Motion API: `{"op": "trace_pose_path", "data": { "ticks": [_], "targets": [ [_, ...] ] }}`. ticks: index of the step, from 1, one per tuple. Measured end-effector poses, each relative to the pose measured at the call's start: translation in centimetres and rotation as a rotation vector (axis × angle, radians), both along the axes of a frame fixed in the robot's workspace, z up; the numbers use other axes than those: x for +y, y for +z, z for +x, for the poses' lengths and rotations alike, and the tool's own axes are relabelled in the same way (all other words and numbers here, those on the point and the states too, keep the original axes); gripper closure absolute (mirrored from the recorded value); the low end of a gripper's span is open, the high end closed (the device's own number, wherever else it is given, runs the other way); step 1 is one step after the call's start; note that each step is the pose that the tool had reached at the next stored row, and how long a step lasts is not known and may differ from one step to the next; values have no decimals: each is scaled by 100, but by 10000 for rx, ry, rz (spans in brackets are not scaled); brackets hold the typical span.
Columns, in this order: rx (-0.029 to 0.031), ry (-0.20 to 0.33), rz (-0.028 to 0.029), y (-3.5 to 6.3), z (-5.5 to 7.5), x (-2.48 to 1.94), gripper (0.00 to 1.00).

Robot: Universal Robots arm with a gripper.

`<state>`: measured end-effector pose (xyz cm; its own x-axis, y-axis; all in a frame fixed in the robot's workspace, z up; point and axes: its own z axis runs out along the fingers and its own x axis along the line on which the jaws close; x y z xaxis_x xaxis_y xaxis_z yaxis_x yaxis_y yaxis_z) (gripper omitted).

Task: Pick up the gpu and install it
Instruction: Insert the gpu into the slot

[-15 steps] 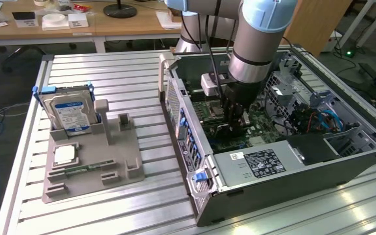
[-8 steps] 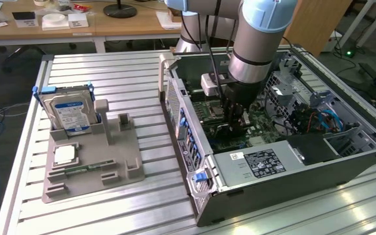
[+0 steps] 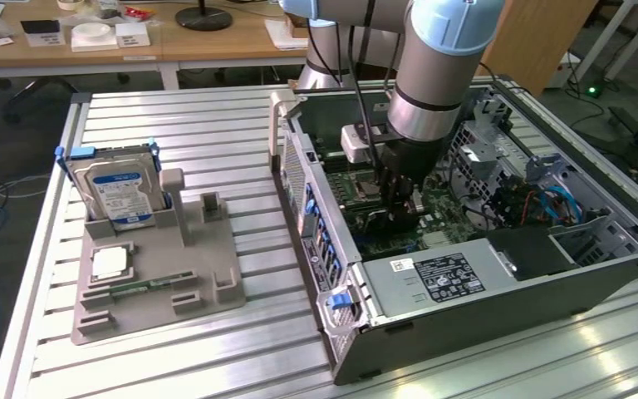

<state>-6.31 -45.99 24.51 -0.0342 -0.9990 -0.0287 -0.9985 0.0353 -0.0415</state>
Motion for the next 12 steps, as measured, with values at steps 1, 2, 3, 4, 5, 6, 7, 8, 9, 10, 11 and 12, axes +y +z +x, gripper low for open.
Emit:
{"op": "trace_pose_path", "data": {
  "ticks": [1,2,3,4,5,6,7,8,9,10,11,12],
  "targets": [
    [0,0,1,0,0,0,73],
    [0,0,1,0,0,0,73],
    [0,0,1,-1,0,1,73],
    [0,0,2,-1,0,1,73],
    [-1,0,2,-1,0,1,73],
    [0,0,2,-1,0,1,73],
    [-1,0,2,-1,0,1,73],
    [-1,0,2,-1,0,1,73],
    [-1,0,2,-1,0,1,73],
    [-5,-1,2,-1,-4,1,73],
    [-3,0,3,-1,-4,1,73],
    [-2,1,4,-1,-6,1,73]
  ]
}}
